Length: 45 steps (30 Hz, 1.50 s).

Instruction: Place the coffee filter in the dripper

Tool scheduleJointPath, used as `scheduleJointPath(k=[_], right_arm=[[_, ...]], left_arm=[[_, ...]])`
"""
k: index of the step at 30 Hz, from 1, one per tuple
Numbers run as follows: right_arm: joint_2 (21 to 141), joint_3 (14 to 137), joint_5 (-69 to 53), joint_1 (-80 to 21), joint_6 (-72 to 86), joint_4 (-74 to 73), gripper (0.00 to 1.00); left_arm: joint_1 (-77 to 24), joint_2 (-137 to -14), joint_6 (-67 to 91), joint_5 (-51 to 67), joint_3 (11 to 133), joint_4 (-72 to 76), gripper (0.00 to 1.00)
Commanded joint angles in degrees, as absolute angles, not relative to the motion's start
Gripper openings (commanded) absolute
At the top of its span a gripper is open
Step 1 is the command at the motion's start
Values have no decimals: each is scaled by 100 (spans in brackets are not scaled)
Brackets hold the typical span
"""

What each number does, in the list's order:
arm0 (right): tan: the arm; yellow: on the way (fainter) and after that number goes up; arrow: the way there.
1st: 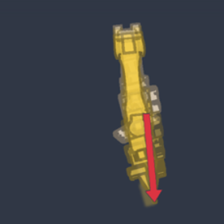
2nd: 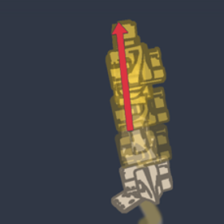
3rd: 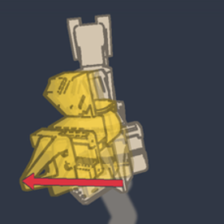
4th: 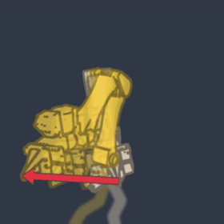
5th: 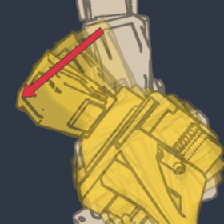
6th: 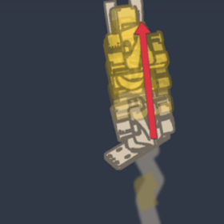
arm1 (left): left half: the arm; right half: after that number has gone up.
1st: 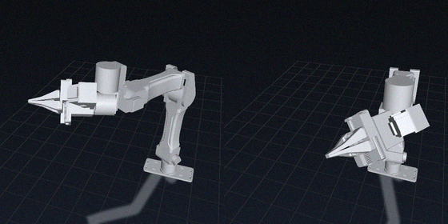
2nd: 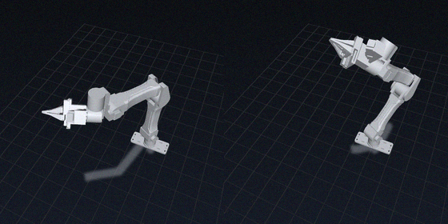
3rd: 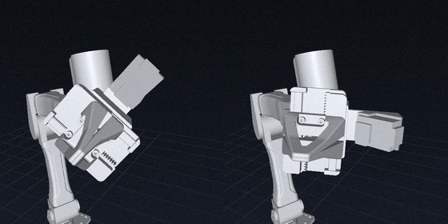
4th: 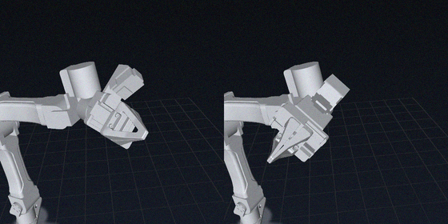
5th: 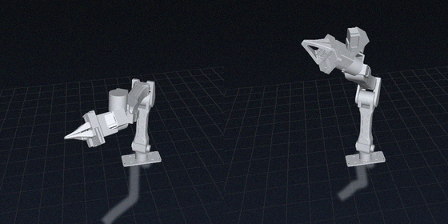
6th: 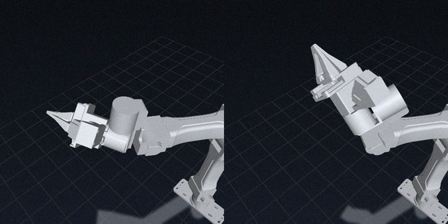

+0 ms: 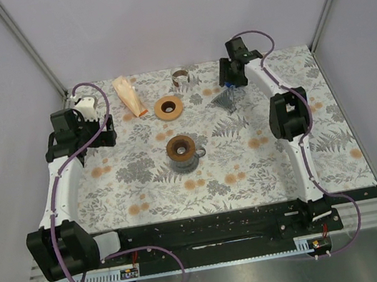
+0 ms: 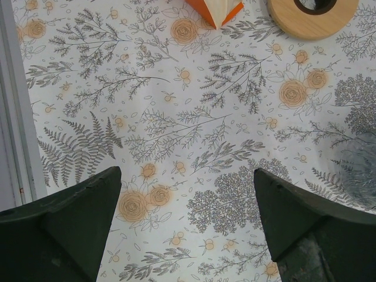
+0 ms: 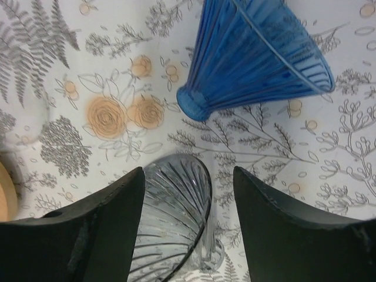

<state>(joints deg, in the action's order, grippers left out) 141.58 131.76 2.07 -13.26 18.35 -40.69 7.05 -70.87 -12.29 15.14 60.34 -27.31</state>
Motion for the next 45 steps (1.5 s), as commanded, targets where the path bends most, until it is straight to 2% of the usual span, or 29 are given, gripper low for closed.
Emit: scheduleJointPath(k=[1,11,17,19,24,30,35,38,43,45], right_arm=[[14107,13220,132,-1362,1600,-4517,67],[13624,12218,-184,-1371,1257,-4404,36],[13061,11559,-272,-1371,1152,-4149,6],[12851,11426,-307,-1371,1125,-4105,3],[12578,11285,-246,-1371,950,-4183,16],[12156,11435,-193,-1459,633,-4833,48],[11672,10864,-440,-1695,738,-5062,68],[11549,10627,-299,-2012,712,-5325,74],[11435,10459,-27,-2513,747,-5738,74],[11408,10380,568,-2689,773,-5940,74]], left_arm=[[738,-7119,-1292,1433,6073,-2522,99],[738,-7128,-1310,1380,6073,-2531,99],[730,-7102,-1310,1415,6073,-2522,99],[738,-7084,-1310,1415,6073,-2522,99],[738,-7031,-1318,1424,6073,-2531,99],[738,-7014,-1310,1459,6082,-2549,99],[747,-7040,-1292,1459,6091,-2558,99],[747,-7058,-1292,1494,6117,-2584,99],[747,-7084,-1257,1520,6135,-2575,99],[747,-7075,-1266,1512,6135,-2593,99]])
